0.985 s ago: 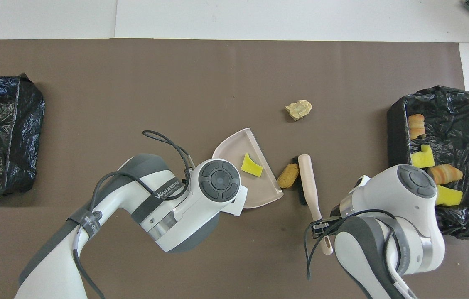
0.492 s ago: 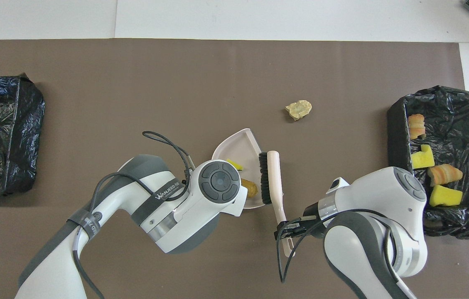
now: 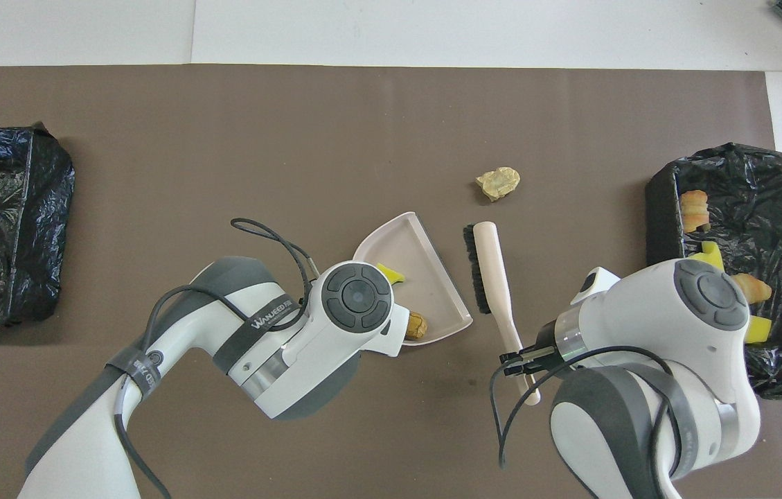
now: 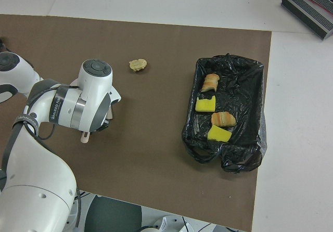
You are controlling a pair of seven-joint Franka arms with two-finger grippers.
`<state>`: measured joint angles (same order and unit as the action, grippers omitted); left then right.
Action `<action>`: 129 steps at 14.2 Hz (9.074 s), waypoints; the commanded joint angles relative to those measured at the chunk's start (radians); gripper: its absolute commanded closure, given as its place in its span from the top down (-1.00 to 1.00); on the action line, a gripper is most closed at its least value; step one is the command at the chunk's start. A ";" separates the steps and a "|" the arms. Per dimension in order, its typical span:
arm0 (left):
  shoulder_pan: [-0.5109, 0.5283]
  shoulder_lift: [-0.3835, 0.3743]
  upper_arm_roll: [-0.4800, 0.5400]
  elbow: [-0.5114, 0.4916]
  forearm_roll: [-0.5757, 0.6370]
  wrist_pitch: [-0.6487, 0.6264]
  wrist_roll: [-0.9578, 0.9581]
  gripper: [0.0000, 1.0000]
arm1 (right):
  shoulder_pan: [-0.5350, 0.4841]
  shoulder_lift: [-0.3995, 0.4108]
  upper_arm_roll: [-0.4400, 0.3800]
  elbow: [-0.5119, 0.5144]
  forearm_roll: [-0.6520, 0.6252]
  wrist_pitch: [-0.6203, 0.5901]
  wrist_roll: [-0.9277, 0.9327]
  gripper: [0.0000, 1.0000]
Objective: Sweep and dump trash in bin
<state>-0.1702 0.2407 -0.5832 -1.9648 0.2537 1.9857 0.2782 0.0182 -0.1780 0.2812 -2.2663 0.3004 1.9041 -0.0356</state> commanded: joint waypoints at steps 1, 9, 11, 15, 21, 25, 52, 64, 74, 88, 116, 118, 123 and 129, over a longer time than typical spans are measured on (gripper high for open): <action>0.017 0.031 -0.004 0.061 0.015 -0.022 -0.016 -1.00 | -0.021 0.113 -0.003 0.137 -0.272 0.001 0.011 -1.00; 0.021 0.176 0.005 0.317 0.171 -0.174 0.001 -1.00 | -0.026 0.534 -0.096 0.470 -0.751 0.104 -0.087 -1.00; 0.023 0.189 0.029 0.331 0.173 -0.183 0.054 -1.00 | -0.024 0.537 -0.096 0.462 -0.733 0.092 -0.086 -1.00; 0.017 0.183 0.028 0.305 0.173 -0.173 0.059 -1.00 | -0.011 0.496 -0.085 0.400 -0.474 -0.037 -0.115 -1.00; 0.015 0.151 0.020 0.236 0.171 -0.177 0.061 -1.00 | -0.006 0.428 0.006 0.286 -0.059 -0.040 -0.115 -1.00; 0.018 0.141 0.022 0.221 0.170 -0.166 0.204 -1.00 | -0.007 0.368 0.019 0.286 0.185 -0.120 -0.112 -1.00; 0.083 -0.273 0.899 0.029 -0.225 -0.028 1.363 -1.00 | 0.019 0.106 0.248 0.163 0.032 -0.188 0.449 -1.00; 0.137 0.048 1.158 0.385 -0.055 0.246 1.741 -1.00 | 0.072 0.210 0.392 0.051 0.031 0.101 0.652 -1.00; 0.098 0.043 1.149 0.454 0.357 0.102 1.599 -1.00 | 0.082 0.255 0.394 0.044 0.017 0.154 0.642 -1.00; 0.048 0.040 1.122 0.537 0.584 -0.090 1.512 -1.00 | 0.088 0.288 0.397 0.030 0.000 0.217 0.635 1.00; -0.001 0.103 0.178 0.356 -0.043 -0.291 -0.498 -1.00 | 0.072 0.112 -0.373 0.671 -0.406 -0.385 0.034 1.00; -0.037 0.144 0.163 0.369 -0.077 -0.193 -0.658 -1.00 | 0.071 0.080 -0.392 0.647 -0.353 -0.407 0.025 1.00; -0.074 0.258 0.117 0.480 -0.137 -0.019 -0.921 -1.00 | 0.065 0.077 -0.407 0.636 -0.308 -0.402 0.000 1.00; -0.146 0.402 0.108 0.611 -0.096 -0.001 -0.935 -1.00 | 0.069 0.075 -0.435 0.623 -0.302 -0.395 -0.010 1.00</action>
<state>-0.2842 0.5753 -0.4821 -1.4496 0.1341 1.9880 -0.6410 0.0882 -0.0964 -0.1505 -1.6259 -0.0189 1.4956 -0.0172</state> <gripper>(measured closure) 0.687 0.000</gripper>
